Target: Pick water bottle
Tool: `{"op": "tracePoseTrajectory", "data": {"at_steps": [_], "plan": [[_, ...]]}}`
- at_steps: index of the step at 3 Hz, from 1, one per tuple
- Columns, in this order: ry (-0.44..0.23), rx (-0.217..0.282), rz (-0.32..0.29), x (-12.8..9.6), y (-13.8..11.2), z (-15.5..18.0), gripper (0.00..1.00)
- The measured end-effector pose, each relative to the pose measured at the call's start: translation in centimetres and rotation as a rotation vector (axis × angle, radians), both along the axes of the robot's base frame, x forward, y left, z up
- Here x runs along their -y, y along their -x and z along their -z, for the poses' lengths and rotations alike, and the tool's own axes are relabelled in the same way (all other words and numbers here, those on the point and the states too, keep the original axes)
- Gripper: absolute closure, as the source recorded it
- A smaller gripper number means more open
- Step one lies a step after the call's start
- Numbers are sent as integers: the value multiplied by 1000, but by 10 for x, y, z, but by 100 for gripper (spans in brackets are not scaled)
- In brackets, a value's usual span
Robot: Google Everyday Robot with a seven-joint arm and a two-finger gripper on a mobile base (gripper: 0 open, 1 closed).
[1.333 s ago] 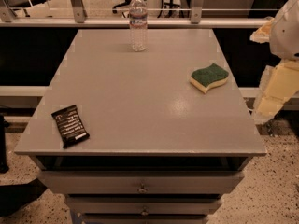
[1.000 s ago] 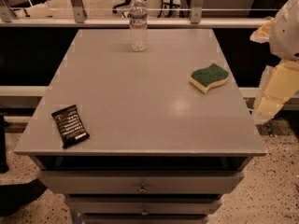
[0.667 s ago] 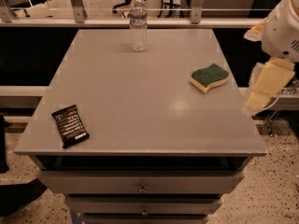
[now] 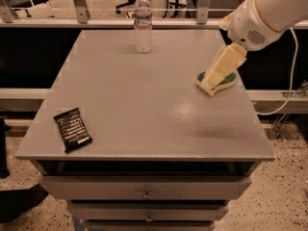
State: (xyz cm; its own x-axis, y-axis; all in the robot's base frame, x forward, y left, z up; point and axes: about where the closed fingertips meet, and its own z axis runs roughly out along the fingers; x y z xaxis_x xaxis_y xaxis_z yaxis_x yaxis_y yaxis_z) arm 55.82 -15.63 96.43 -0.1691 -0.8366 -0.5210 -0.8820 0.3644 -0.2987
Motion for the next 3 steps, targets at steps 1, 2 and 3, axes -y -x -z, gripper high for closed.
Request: {"op": "tracePoseTrajectory", "data": {"at_steps": [1,2,3], "plan": [[-147,68,3,-40,-55,2,0],[-147,68,3,-40,-55,2,0],[-191,71,14,-46,-59,9,0]]}}
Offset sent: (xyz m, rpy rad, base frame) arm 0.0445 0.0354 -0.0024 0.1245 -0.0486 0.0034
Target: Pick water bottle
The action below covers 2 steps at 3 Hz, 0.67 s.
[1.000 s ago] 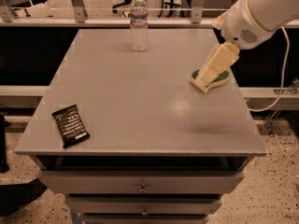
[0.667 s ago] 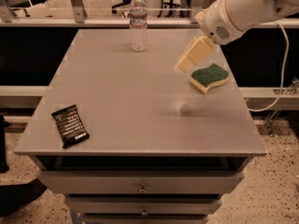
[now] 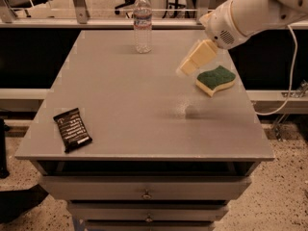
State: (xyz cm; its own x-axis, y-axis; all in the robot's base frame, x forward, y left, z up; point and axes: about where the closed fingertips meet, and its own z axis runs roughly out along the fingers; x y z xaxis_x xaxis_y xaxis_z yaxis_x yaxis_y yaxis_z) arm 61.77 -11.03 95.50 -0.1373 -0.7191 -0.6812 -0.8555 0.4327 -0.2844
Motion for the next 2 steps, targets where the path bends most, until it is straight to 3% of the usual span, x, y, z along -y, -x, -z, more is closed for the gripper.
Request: {"op": "tracePoseTrajectory", "data": {"at_steps": [2], "plan": [[-126,59,47,-16,-43,13,0]]}}
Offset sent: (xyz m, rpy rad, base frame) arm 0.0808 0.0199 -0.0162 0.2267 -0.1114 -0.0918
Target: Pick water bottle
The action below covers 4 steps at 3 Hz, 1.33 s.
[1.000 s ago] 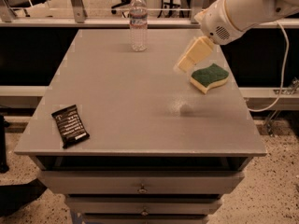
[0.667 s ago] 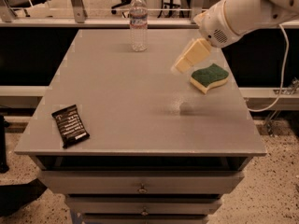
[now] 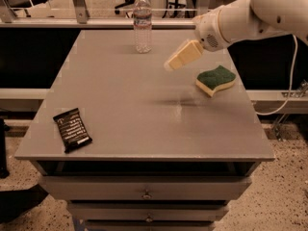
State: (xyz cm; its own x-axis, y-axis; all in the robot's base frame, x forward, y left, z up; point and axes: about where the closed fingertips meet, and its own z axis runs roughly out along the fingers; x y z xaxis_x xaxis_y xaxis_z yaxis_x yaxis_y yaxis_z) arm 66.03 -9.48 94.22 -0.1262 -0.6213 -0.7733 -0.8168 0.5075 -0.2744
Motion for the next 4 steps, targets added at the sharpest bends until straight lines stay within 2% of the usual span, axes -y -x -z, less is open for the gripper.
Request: {"op": "tracePoseTrajectory", "data": {"at_steps": [1,2,3,4], "plan": [[-131,39,41,-27,-50,-1,0],[-221,61,52,-54,-85,-5,0],[-347,119,33,-102,-139,-6,0],[-415,154,38,-121,-176,-4,0]]}}
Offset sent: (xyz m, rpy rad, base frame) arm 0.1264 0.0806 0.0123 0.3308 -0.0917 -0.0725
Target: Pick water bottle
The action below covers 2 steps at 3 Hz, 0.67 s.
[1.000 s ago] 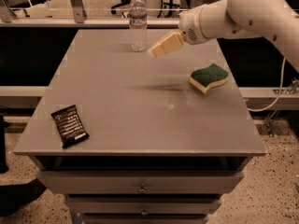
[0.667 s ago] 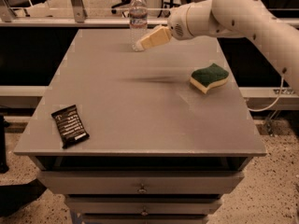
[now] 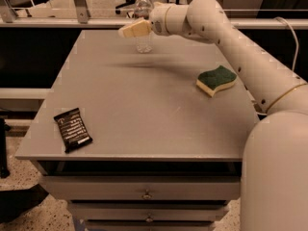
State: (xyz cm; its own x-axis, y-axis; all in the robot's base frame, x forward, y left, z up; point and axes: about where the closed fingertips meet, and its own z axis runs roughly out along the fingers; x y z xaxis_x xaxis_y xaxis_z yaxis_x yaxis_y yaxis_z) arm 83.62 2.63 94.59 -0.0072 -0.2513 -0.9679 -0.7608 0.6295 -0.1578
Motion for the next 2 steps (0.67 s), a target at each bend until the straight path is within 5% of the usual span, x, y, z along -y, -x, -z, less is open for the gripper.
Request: {"op": "tracePoseTrajectory", "data": {"at_steps": [2], "plan": [[-22,2,68,-5,-32,18,38]]}}
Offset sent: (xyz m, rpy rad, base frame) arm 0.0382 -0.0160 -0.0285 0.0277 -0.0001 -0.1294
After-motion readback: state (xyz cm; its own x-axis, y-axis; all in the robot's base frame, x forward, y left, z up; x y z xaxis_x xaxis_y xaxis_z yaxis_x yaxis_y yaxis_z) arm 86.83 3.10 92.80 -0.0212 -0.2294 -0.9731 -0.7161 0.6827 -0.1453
